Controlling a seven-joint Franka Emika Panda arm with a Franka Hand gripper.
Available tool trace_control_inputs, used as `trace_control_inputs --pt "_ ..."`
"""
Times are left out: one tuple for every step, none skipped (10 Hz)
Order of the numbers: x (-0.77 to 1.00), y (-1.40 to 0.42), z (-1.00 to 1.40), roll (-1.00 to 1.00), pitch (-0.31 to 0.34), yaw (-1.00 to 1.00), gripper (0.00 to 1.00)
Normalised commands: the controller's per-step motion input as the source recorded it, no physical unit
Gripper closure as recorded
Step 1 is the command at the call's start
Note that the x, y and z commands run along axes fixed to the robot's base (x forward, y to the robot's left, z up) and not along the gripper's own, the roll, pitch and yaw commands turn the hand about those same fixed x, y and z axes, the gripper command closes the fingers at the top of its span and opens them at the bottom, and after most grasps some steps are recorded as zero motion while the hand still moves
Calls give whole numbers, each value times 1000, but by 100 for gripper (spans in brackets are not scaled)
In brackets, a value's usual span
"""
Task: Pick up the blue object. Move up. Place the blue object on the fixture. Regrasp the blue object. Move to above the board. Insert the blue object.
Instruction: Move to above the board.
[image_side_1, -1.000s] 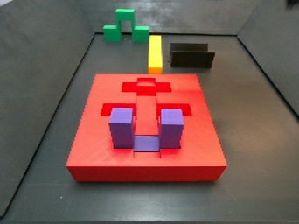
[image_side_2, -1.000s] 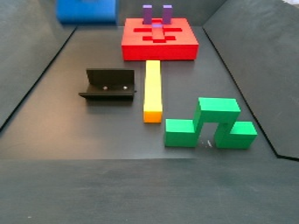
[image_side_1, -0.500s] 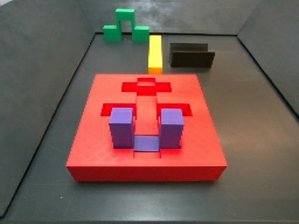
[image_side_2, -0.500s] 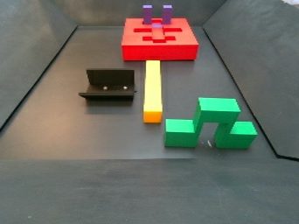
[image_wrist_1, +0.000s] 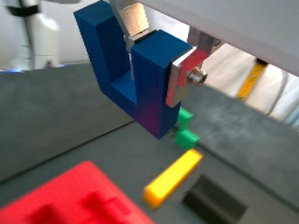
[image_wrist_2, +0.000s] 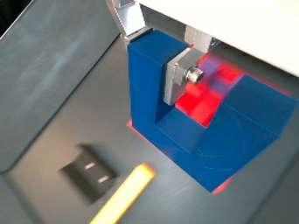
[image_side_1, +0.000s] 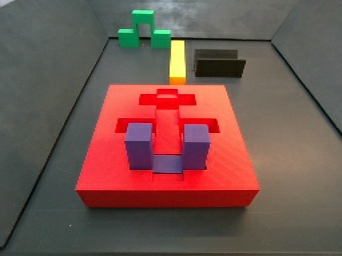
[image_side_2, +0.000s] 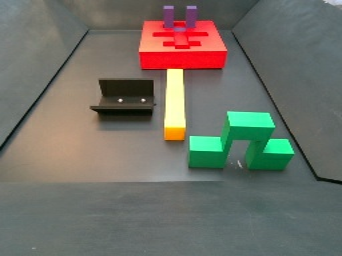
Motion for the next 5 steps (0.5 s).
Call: trace_control_inputs --pt "-377 -291 58 -1000 0 72 100" --pt "-68 -39 9 -1000 8 54 100" --pt "-34 0 10 -1000 -5 50 100" --pt "-23 32 -21 -819 -19 35 100" --pt "-46 21 7 -538 -29 20 100"
